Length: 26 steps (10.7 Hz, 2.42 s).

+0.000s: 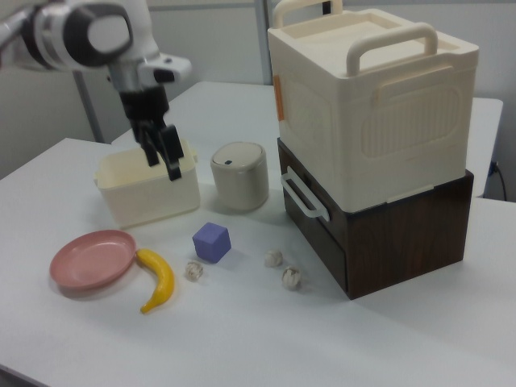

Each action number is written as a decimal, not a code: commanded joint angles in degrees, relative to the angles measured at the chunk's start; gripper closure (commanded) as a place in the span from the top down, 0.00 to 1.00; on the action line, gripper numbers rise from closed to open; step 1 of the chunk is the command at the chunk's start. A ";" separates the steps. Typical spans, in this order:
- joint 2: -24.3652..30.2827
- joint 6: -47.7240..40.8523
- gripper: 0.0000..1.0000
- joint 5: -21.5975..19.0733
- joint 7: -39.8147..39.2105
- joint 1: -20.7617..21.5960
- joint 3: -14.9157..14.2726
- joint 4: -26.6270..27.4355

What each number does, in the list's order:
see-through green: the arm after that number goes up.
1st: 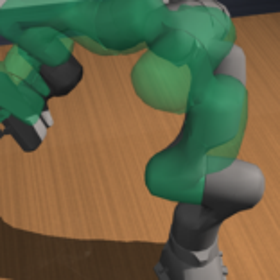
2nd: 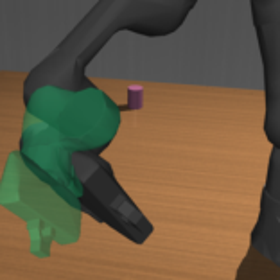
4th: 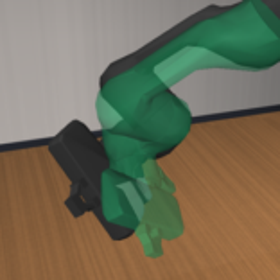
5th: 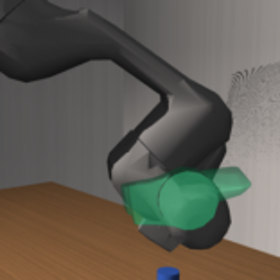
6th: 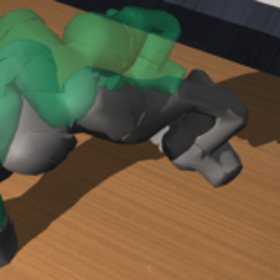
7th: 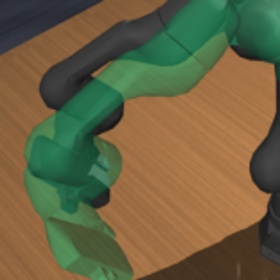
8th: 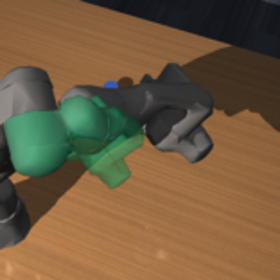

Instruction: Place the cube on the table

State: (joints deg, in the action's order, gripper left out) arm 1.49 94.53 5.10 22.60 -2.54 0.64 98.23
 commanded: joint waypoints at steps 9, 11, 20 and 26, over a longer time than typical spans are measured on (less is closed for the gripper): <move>5.19 11.63 1.00 -6.95 -17.59 0.35 -6.71 -0.33; 4.84 12.43 1.00 -5.81 -17.86 1.13 -6.10 2.83; 0.88 11.12 1.00 -6.15 -18.72 5.36 -8.99 0.29; 0.97 8.22 1.00 -5.97 -21.39 6.24 -8.73 0.56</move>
State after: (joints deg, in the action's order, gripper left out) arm 2.15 105.13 -1.19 0.30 2.36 -7.27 99.18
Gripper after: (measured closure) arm 0.000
